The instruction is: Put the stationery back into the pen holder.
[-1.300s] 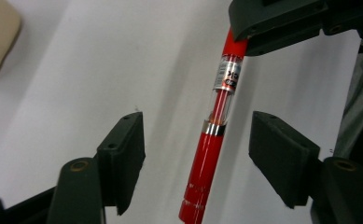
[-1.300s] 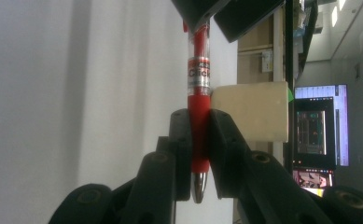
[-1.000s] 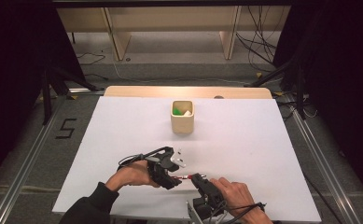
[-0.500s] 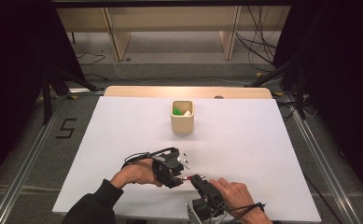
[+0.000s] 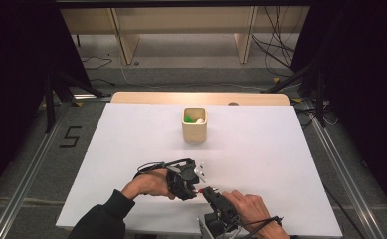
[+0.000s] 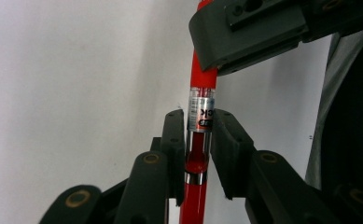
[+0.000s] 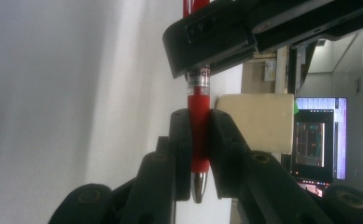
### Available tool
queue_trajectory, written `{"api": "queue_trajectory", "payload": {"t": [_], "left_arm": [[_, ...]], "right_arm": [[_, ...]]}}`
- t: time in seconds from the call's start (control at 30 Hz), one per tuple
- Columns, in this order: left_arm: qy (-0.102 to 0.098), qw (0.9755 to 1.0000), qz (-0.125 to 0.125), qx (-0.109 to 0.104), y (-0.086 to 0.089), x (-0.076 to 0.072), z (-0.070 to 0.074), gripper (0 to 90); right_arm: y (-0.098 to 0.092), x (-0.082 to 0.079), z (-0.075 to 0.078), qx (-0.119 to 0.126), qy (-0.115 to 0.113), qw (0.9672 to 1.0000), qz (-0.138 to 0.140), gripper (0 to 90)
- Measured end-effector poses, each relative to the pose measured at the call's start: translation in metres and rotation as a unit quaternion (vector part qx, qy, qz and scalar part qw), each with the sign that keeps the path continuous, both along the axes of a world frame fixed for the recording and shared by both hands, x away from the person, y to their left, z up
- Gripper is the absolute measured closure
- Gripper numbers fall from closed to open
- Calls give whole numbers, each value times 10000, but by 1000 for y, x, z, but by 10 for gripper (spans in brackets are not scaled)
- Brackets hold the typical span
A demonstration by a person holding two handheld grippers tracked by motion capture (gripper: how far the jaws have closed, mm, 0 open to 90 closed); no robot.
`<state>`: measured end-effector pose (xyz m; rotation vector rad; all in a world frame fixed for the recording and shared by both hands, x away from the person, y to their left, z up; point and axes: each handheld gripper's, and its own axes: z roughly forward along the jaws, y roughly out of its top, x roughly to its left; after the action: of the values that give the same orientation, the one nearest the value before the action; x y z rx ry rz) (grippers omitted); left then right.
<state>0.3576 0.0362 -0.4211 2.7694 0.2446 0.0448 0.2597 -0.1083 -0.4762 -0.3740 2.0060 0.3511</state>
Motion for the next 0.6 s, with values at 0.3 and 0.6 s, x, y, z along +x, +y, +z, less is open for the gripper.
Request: {"api": "queue_trajectory", "payload": {"t": [0.3, 0.6], "left_arm": [[71, 9998, -172, 84, -1, 0, -2, 780], [122, 9996, -239, 123, 0, 0, -2, 789]], "right_arm": [[0, -1, -1, -87, -1, 9999, 119, 806], [0, -1, 1, -117, 109, 9998, 155, 740]]}}
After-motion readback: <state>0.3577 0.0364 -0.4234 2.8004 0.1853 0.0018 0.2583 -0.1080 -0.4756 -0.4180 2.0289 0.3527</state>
